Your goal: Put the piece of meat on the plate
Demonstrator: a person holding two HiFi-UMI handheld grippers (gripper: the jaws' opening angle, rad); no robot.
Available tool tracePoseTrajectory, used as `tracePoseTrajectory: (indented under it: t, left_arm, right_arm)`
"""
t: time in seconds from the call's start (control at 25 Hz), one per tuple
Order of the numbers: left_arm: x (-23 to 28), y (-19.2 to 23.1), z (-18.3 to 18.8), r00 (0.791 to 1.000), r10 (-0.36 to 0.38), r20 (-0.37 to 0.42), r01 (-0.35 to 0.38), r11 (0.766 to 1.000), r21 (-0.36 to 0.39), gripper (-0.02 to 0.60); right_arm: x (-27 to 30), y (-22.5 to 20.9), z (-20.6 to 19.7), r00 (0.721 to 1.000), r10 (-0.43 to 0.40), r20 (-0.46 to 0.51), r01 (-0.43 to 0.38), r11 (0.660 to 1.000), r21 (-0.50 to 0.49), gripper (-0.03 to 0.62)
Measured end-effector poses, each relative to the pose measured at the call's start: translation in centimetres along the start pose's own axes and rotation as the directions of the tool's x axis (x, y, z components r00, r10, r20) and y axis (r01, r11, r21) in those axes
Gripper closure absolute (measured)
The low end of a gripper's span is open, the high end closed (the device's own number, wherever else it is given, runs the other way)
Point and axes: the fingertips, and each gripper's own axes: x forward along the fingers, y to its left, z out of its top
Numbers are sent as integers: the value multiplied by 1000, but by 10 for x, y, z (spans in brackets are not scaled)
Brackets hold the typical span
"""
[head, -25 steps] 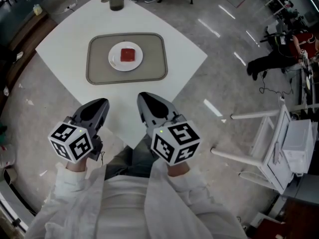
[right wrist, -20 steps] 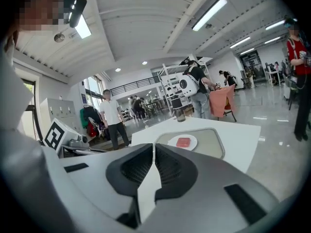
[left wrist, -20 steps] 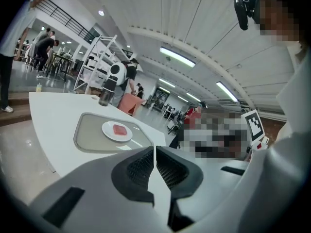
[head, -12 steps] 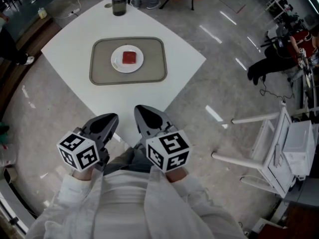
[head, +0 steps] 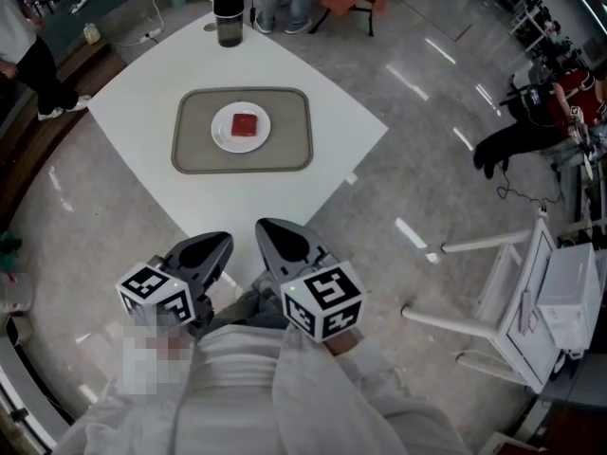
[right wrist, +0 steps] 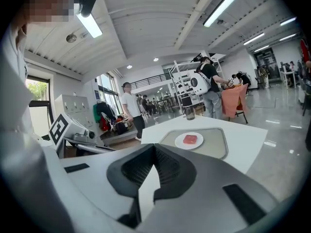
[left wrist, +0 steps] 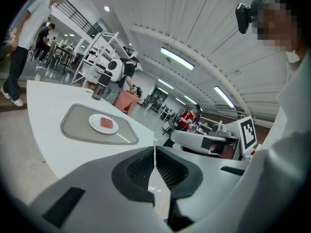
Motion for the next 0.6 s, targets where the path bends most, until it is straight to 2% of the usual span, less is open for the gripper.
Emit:
tracePoseTrajectory:
  t: [0.28, 0.6]
  left_arm:
    - [0, -3, -2, 999, 26, 19, -26, 999, -41, 563]
    - [3, -9, -8, 1000, 22, 11, -21, 998, -60, 563]
  right_arm:
    - [-4, 8, -1, 999, 47, -23, -48, 999, -26, 579]
    - [-7, 8, -8, 997, 71, -38, -72, 997, -25, 579]
